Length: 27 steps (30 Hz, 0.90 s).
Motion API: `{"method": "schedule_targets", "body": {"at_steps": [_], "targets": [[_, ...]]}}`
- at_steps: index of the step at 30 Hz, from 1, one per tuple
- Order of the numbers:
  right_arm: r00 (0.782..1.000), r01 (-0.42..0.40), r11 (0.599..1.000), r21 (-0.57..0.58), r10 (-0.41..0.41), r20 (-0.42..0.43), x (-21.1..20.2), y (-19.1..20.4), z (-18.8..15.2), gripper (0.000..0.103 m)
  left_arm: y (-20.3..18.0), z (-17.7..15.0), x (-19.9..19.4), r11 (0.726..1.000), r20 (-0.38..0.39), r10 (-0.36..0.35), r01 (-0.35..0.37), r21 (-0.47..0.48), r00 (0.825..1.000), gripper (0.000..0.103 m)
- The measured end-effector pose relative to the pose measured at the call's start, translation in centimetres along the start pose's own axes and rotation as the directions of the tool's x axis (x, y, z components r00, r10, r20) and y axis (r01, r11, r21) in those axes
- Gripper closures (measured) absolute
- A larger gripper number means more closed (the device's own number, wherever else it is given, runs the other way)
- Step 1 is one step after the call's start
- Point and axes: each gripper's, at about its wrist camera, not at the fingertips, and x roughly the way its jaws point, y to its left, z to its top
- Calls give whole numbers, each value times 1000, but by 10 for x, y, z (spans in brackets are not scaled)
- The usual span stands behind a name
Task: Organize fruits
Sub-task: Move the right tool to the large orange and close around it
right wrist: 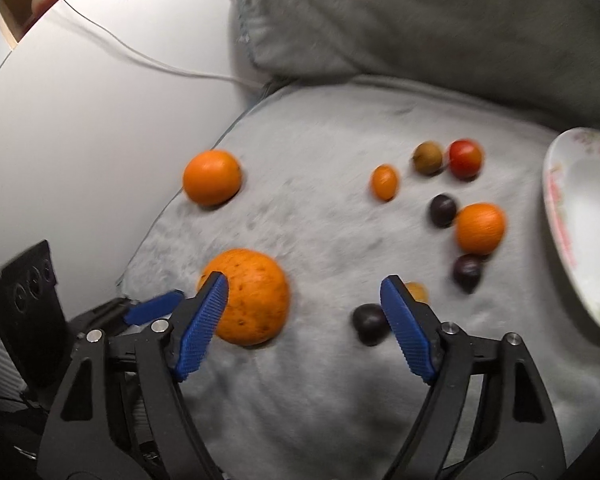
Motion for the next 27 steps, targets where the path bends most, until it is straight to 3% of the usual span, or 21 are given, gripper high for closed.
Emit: {"method": "schedule_targets", "body": {"at_steps": [13, 27], "targets": [[991, -92, 995, -35, 88, -98, 33, 16, 2, 23, 9, 1, 14, 999, -40, -14, 13, -33, 999, 47], [981, -123, 992, -21, 119, -151, 56, 21, 1, 23, 11, 1, 30, 999, -73, -34, 31, -44, 997, 47]]}}
